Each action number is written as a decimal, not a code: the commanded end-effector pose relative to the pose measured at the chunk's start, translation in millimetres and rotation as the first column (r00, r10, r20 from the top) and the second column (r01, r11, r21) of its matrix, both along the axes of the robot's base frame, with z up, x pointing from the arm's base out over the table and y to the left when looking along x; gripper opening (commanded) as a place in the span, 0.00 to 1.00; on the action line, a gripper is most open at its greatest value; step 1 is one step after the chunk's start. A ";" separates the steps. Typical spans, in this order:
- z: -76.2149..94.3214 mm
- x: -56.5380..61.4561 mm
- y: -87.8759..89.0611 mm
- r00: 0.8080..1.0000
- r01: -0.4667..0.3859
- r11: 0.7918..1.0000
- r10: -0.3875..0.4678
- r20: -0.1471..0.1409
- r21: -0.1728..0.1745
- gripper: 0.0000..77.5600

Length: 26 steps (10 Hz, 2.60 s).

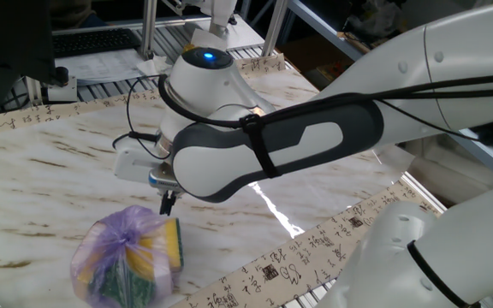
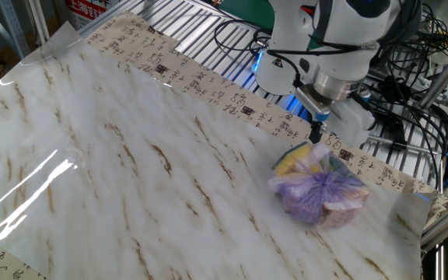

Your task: Pick up a bag of things

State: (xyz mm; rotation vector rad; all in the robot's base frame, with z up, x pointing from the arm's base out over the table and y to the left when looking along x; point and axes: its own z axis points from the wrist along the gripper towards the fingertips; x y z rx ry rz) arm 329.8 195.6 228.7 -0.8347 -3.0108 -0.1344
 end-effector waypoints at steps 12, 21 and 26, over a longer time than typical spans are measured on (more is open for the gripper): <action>-2.0 0.5 2.5 0.988 -0.152 0.988 0.152 0.020 0.004 0.00; -4.7 1.8 10.9 0.982 -0.186 0.982 0.186 0.017 0.013 0.00; -18.4 6.0 34.4 0.985 -0.169 0.986 0.168 0.031 0.011 0.00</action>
